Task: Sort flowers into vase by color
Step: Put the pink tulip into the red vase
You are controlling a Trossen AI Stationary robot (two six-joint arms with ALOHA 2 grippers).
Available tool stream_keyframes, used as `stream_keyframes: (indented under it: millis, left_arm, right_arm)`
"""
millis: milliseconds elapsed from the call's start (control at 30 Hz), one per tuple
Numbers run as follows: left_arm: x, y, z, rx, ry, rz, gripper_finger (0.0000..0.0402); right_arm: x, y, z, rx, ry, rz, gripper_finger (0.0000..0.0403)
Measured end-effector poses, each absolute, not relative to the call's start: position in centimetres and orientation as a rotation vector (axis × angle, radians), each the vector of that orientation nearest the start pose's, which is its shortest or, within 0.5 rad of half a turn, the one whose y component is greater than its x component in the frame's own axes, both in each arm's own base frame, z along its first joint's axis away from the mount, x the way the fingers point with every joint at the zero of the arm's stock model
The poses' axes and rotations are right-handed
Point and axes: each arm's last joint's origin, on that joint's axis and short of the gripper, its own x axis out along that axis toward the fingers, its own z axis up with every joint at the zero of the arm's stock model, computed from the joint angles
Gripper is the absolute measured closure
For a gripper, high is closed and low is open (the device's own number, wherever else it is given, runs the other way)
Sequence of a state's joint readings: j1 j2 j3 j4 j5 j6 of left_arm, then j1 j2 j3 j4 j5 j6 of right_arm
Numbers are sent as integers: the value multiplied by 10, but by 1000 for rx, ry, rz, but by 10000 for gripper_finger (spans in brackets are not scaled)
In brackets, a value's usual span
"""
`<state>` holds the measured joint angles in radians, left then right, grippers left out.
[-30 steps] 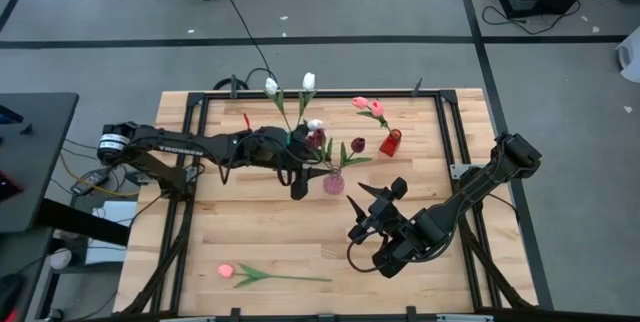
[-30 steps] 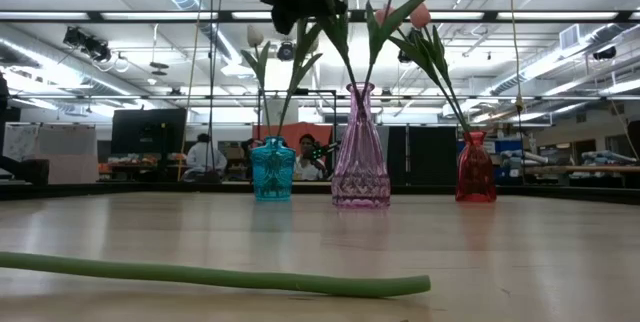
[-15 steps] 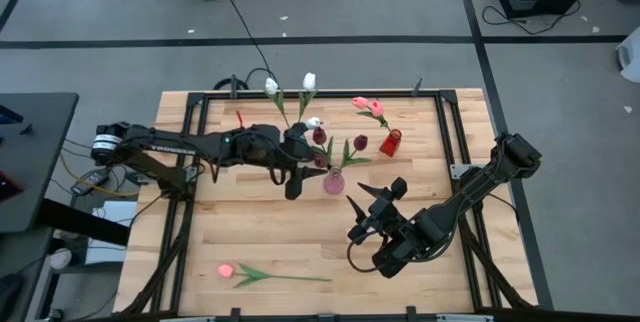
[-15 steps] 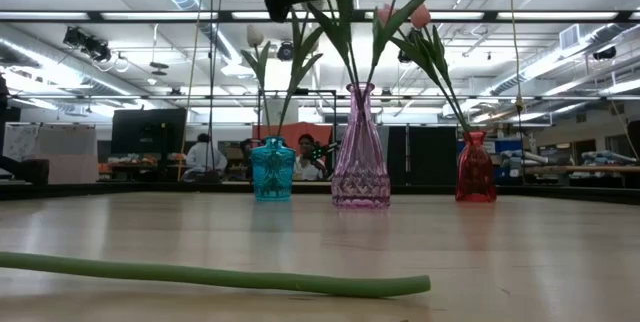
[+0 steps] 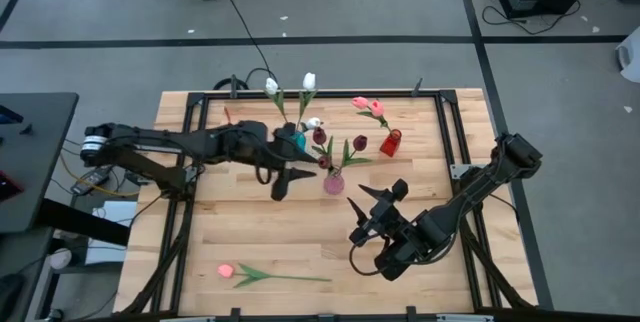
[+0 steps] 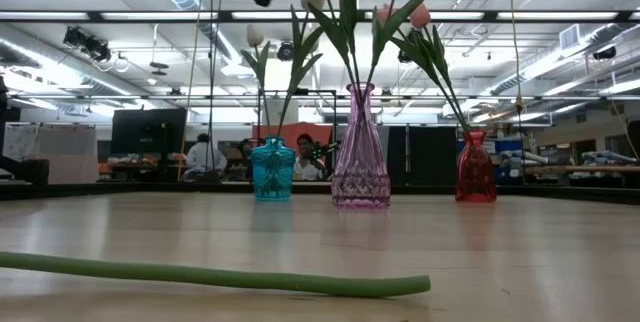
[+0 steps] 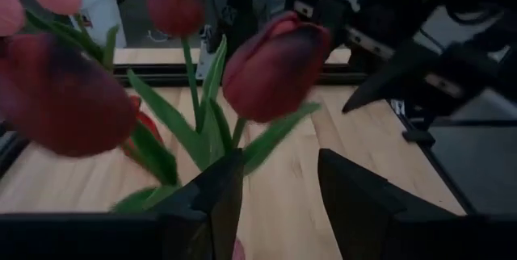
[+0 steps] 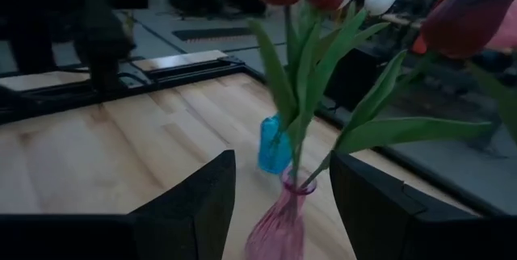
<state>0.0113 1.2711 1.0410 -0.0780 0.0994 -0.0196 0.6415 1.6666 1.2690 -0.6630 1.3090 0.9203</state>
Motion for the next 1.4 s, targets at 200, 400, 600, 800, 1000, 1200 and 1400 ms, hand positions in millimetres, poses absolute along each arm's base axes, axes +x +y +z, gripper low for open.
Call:
stream_keyframes:
  millis: [200, 400, 600, 800, 1000, 1200, 1400]
  left_arm:
    - [259, -9, 340, -24, 362, -149, 234]
    - [250, -44, 317, -12, 434, -306, 234]
    - [239, -78, 290, -36, 505, -413, 234]
    - [227, -104, 273, -25, 510, -458, 234]
    - [220, -116, 255, -40, 434, -438, 234]
    - [217, -113, 236, -78, 419, -409, 234]
    - [216, -112, 234, -73, 423, -371, 234]
  right_arm:
    - [295, 180, 258, 42, 374, -650, 192]
    - [341, 195, 233, 99, 463, -292, 192]
    - [368, 212, 203, 169, 474, -9, 197]
    - [380, 222, 166, 153, 578, 67, 211]
    - [386, 230, 126, 160, 682, 158, 217]
    - [385, 232, 114, 125, 688, 137, 217]
    - [374, 248, 114, -52, 651, 121, 217]
